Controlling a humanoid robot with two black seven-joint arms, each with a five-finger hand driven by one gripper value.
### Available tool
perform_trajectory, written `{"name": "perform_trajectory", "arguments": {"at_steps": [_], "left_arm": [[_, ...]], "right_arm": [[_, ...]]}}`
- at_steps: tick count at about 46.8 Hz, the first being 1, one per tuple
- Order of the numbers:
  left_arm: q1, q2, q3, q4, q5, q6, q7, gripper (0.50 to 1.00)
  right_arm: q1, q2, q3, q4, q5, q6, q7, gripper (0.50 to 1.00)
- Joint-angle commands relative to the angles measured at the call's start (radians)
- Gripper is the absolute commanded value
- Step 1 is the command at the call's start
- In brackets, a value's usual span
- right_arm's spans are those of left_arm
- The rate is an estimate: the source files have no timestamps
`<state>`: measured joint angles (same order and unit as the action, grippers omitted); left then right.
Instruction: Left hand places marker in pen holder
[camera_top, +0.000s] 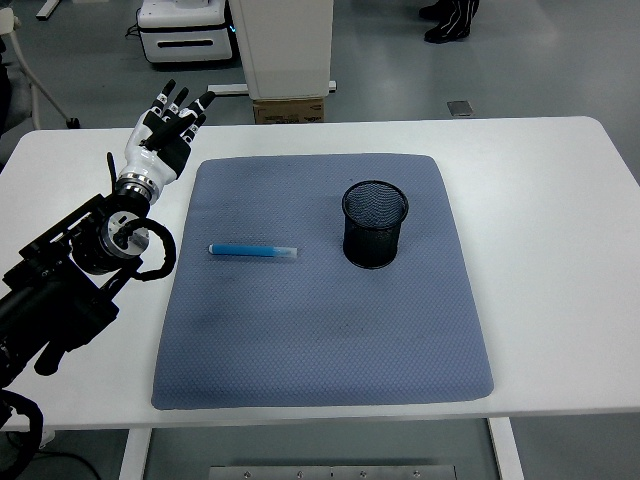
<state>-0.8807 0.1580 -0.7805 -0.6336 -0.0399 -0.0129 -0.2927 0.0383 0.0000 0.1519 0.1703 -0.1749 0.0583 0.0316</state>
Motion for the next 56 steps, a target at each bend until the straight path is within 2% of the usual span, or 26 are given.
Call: {"name": "perform_trajectory", "arguments": {"at_steps": [1,20,26,31,43,56], "left_arm": [[-0.001,0.000,0.000,0.000,0.000,0.004,0.000,1.000],[-0.007,-0.003,0.001,-0.009,0.006,-0.007,0.003,1.000],[-0.060,-0.002,0.035,-0.018,0.072,0.004,0.003,1.000],[-0.096,0.032,0.081,-0.017,0.146,0.008,0.003,1.000],[-0.124,0.058,0.127,-0.021,0.161,-0.006,0.001,1.000],[-0.169,0.143,0.386,-0.049,0.267,-0.001,0.007,1.000]], "right_arm": [[0.000,0.000,0.000,0.000,0.000,0.000,-0.001,1.000],[0.000,0.000,0.000,0.000,0.000,0.000,0.001,1.000],[0.000,0.000,0.000,0.000,0.000,0.000,-0.001,1.000],[0.000,0.000,0.000,0.000,0.000,0.000,0.001,1.000],[0.000,0.000,0.000,0.000,0.000,0.000,0.001,1.000],[0.000,0.000,0.000,0.000,0.000,0.000,-0.001,1.000]]}}
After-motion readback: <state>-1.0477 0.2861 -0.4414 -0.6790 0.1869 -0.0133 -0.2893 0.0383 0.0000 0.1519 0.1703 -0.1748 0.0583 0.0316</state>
